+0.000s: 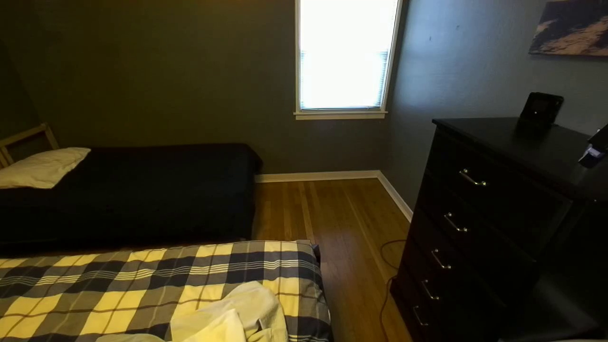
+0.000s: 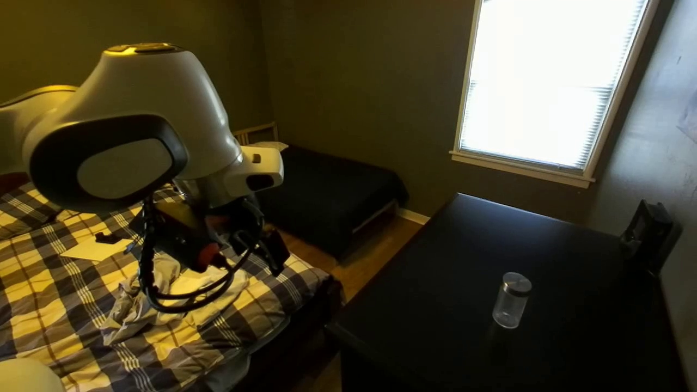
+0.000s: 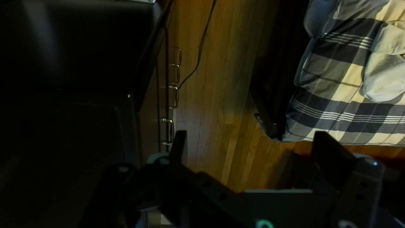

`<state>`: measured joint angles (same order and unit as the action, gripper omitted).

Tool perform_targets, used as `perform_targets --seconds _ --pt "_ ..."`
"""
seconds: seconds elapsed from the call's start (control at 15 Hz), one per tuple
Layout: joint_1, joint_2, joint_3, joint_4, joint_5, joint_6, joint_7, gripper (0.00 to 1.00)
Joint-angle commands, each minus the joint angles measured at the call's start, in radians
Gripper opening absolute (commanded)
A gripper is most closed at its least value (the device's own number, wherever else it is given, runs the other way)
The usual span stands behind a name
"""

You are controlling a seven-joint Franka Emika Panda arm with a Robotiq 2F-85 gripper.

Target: Open the top drawer

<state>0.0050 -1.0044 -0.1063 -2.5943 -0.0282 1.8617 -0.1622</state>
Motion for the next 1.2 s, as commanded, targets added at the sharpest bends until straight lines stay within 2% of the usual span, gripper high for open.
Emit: perform_targets --seconds 0.0,0.2,0.47,0.8,1.13 --pt "-0.002 0.001 0.001 0.002 0.002 -0.001 -0.001 1.0" --pt "-0.002 0.001 0.001 0.002 0.002 -0.001 -0.001 1.0" --pt "-0.001 0.1 0.033 0.005 0.01 0.095 0.056 1.0" --pt "-0.032 0.296 0.113 0.023 -0.015 0.264 0.188 1.0" --pt "-0.084 0.519 0.171 0.094 -0.05 0.447 0.336 1.0"
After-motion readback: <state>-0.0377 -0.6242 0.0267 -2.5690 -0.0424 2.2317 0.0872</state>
